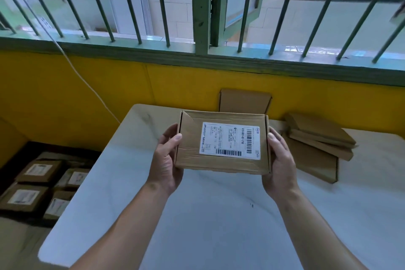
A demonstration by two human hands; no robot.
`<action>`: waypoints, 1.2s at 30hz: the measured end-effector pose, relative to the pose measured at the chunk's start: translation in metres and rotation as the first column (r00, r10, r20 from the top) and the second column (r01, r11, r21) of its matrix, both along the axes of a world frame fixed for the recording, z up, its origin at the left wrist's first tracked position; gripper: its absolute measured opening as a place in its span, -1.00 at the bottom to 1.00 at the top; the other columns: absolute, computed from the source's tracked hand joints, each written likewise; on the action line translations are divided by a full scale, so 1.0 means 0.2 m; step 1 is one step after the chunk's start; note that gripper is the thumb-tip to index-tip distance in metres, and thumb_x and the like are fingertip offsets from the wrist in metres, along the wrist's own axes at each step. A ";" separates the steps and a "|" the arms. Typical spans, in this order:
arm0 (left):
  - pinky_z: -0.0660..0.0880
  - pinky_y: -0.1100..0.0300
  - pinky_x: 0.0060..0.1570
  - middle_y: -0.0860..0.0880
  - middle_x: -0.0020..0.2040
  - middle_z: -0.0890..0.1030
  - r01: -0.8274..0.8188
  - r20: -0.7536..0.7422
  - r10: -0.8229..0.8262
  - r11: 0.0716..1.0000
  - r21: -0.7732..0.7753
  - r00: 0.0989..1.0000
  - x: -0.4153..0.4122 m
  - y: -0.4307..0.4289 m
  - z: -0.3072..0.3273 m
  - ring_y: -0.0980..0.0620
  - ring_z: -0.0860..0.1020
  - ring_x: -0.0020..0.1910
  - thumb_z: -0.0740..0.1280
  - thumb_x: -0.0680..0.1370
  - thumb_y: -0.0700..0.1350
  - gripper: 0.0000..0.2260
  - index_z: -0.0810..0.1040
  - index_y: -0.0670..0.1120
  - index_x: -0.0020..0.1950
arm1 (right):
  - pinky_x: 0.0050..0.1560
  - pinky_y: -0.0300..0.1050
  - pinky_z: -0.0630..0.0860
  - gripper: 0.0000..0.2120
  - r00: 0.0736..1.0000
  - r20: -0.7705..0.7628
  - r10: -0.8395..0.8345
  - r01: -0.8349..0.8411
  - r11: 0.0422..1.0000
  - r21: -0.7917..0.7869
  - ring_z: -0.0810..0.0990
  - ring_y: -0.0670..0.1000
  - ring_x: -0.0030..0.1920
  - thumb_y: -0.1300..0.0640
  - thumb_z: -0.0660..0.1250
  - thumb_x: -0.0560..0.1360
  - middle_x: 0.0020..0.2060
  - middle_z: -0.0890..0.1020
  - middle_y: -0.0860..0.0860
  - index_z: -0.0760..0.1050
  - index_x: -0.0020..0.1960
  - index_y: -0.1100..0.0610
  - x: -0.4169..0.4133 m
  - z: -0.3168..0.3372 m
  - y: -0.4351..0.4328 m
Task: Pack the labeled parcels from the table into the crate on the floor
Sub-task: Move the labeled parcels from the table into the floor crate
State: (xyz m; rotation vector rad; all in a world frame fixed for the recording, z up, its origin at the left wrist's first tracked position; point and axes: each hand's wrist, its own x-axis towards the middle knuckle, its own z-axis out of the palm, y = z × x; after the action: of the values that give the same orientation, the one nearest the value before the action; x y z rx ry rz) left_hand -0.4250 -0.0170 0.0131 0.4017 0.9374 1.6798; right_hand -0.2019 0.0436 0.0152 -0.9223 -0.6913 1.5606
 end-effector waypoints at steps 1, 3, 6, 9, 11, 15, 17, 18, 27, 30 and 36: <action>0.62 0.01 -0.06 -0.18 0.18 0.64 0.015 0.024 -0.015 1.000 0.012 1.000 0.00 0.00 0.00 -0.15 0.64 0.12 0.34 0.52 -0.14 -0.73 0.60 0.02 0.20 | -0.12 -0.01 0.63 -0.66 1.000 -0.012 0.001 -0.001 1.000 0.015 0.67 0.17 0.10 0.09 0.26 0.58 0.12 0.67 0.19 0.50 0.33 0.09 0.00 0.01 0.01; 0.62 0.01 -0.04 -0.18 0.20 0.64 0.037 0.058 -0.040 0.999 0.040 0.998 0.00 0.01 0.01 -0.16 0.63 0.14 0.33 0.52 -0.15 -0.75 0.63 0.04 0.16 | -0.13 0.00 0.63 -0.64 1.000 -0.030 0.008 -0.006 0.999 0.045 0.66 0.18 0.10 0.07 0.26 0.57 0.12 0.66 0.20 0.47 0.35 0.10 0.01 0.04 0.02; 0.61 -0.01 0.00 -0.18 0.23 0.62 0.047 0.073 -0.052 0.997 0.068 0.996 0.00 0.02 0.02 -0.17 0.62 0.15 0.33 0.51 -0.15 -0.71 0.60 0.03 0.22 | -0.05 0.05 0.63 -0.62 0.999 -0.030 0.026 -0.023 0.996 0.083 0.64 0.21 0.12 0.07 0.24 0.58 0.15 0.64 0.22 0.44 0.37 0.12 0.03 0.07 0.02; 0.60 -0.03 0.04 -0.18 0.24 0.61 0.052 0.074 -0.059 0.994 0.091 0.995 0.02 0.03 0.02 -0.18 0.61 0.17 0.33 0.51 -0.15 -0.67 0.56 0.01 0.28 | -0.02 0.07 0.62 -0.63 0.999 -0.036 0.033 -0.029 0.994 0.103 0.63 0.22 0.13 0.09 0.21 0.59 0.17 0.62 0.24 0.44 0.38 0.14 0.05 0.09 0.04; 0.61 -0.02 0.00 -0.18 0.22 0.62 0.055 0.069 -0.061 0.994 0.094 0.996 0.03 0.03 0.02 -0.17 0.62 0.15 0.34 0.50 -0.14 -0.68 0.57 0.02 0.26 | -0.04 0.05 0.62 -0.64 0.998 -0.031 0.047 -0.043 0.992 0.115 0.64 0.20 0.12 0.10 0.19 0.61 0.16 0.63 0.23 0.44 0.38 0.14 0.07 0.09 0.05; 0.62 0.02 -0.07 -0.16 0.19 0.64 0.037 0.063 -0.042 0.996 0.081 0.997 0.05 0.03 0.01 -0.16 0.63 0.12 0.33 0.50 -0.14 -0.71 0.58 0.04 0.21 | -0.04 0.06 0.61 -0.62 0.997 -0.022 0.079 -0.076 0.990 0.121 0.64 0.20 0.12 0.09 0.20 0.59 0.15 0.64 0.22 0.43 0.38 0.14 0.08 0.06 0.07; 0.61 0.02 -0.04 -0.17 0.21 0.63 0.018 0.052 -0.022 0.998 0.061 0.998 0.05 0.02 0.00 -0.16 0.62 0.13 0.34 0.50 -0.14 -0.67 0.55 0.02 0.26 | -0.04 0.06 0.62 -0.60 0.996 -0.018 0.090 -0.087 0.989 0.115 0.64 0.21 0.12 0.07 0.22 0.57 0.15 0.64 0.23 0.43 0.38 0.14 0.08 0.03 0.08; 0.60 0.00 0.01 -0.19 0.23 0.62 0.006 0.042 -0.008 0.999 0.047 0.999 0.05 0.01 -0.01 -0.17 0.60 0.16 0.34 0.49 -0.13 -0.62 0.52 0.00 0.31 | -0.03 0.06 0.61 -0.60 0.995 -0.015 0.095 -0.093 0.990 0.108 0.64 0.22 0.12 0.06 0.23 0.57 0.15 0.64 0.23 0.44 0.38 0.14 0.07 0.02 0.08; 0.58 0.10 -0.01 -0.15 0.26 0.61 -0.100 -0.125 0.089 0.991 -0.086 0.988 -0.14 -0.21 -0.10 -0.11 0.59 0.21 0.40 0.45 -0.10 -0.47 0.40 -0.01 0.42 | -0.16 -0.05 0.64 -0.72 0.979 0.054 0.195 -0.198 0.979 0.041 0.69 0.12 0.01 0.07 0.30 0.55 0.03 0.70 0.14 0.56 0.24 0.06 -0.23 -0.04 0.06; 0.53 0.11 0.04 -0.10 0.26 0.62 -0.157 -0.177 0.129 0.975 -0.155 0.976 -0.28 -0.35 -0.14 -0.07 0.59 0.19 0.41 0.44 -0.12 -0.47 0.39 0.00 0.41 | -0.11 0.02 0.66 -0.76 0.964 0.062 0.259 -0.260 0.966 0.011 0.69 0.13 0.03 0.10 0.29 0.58 0.05 0.70 0.15 0.55 0.23 0.04 -0.41 -0.05 0.02; 0.54 0.10 0.09 -0.09 0.21 0.65 -0.257 -0.207 0.207 0.933 -0.253 0.956 -0.68 -0.72 -0.23 -0.06 0.63 0.15 0.43 0.45 -0.11 -0.49 0.43 0.00 0.38 | -0.16 -0.03 0.66 -0.78 0.911 0.097 0.400 -0.399 0.916 -0.032 0.69 0.09 0.02 0.08 0.33 0.56 0.05 0.70 0.12 0.58 0.19 0.01 -0.94 -0.08 -0.17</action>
State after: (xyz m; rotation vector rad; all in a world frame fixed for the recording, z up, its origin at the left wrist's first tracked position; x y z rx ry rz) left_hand -0.5617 -0.1604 -0.0325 0.2602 1.3799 1.7109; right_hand -0.3901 0.0094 -0.0018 -0.9114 -0.9931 1.8874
